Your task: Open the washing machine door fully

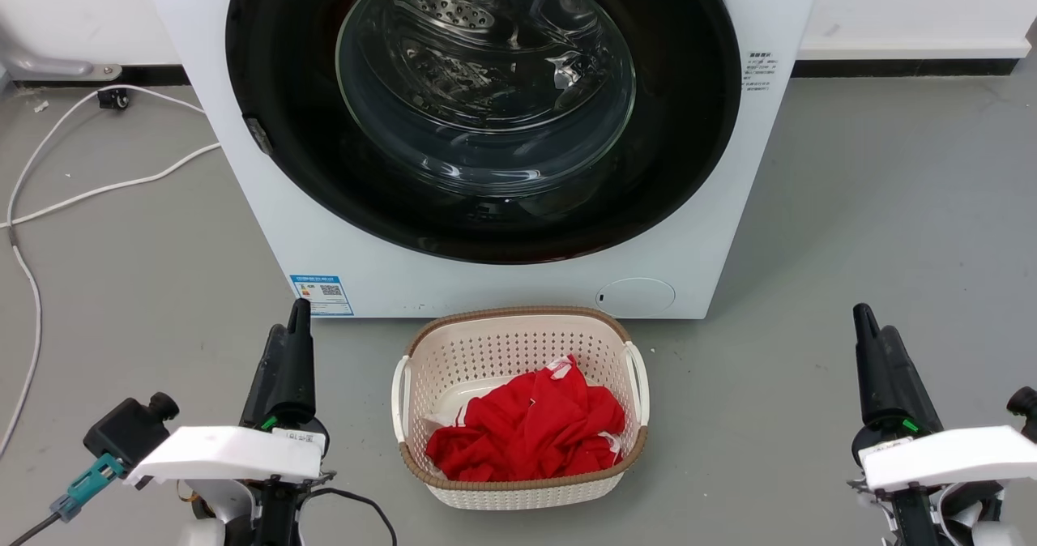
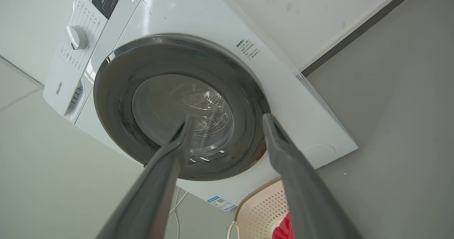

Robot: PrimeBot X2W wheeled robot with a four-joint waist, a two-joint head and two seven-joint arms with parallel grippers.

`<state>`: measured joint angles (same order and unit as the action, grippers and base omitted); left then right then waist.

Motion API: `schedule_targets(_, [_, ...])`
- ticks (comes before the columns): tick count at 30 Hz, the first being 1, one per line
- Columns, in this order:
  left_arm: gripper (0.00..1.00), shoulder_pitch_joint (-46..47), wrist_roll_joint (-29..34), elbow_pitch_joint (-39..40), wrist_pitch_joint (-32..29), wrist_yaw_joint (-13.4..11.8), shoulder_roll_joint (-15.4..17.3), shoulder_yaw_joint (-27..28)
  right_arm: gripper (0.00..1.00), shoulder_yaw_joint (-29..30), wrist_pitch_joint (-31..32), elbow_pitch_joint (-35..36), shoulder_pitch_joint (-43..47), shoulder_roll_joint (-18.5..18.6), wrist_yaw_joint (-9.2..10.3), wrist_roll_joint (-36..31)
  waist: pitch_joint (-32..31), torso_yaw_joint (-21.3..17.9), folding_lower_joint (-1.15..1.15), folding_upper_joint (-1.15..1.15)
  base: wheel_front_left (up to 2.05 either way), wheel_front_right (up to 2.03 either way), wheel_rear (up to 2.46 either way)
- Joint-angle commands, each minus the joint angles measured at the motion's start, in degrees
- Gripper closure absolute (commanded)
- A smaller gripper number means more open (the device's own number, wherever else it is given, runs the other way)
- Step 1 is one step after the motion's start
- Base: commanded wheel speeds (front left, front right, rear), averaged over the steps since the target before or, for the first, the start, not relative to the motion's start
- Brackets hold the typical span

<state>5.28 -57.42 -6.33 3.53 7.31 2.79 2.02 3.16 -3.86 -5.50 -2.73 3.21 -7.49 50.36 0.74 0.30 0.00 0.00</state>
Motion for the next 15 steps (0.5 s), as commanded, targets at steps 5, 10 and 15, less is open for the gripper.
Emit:
schedule_targets(5, [0.00, 1.84, 7.42, 1.04, 1.69, -0.31, 0.17, -0.91, 0.00, -0.19, -1.70, 1.04, 0.31, -0.04, 0.00, -8.05, -0.11, 0.04, 0.00, 0.00, 0.00, 0.00, 0.00])
schedule_targets(10, [0.00, 1.60, 11.36, 0.56, 2.56, -0.79, 0.17, -1.13, 0.00, -0.43, -2.52, 0.65, 0.65, -0.07, 0.00, -12.48, -0.17, -0.03, 0.00, 0.00, 0.00, 0.00, 0.00])
schedule_targets(15, [0.00, 1.69, 15.48, -0.23, 3.43, -1.07, 0.17, -1.54, 0.00, -0.49, -3.36, 0.29, 0.84, -0.10, 0.00, -16.37, -0.06, -0.07, 0.00, 0.00, 0.00, 0.00, 0.00])
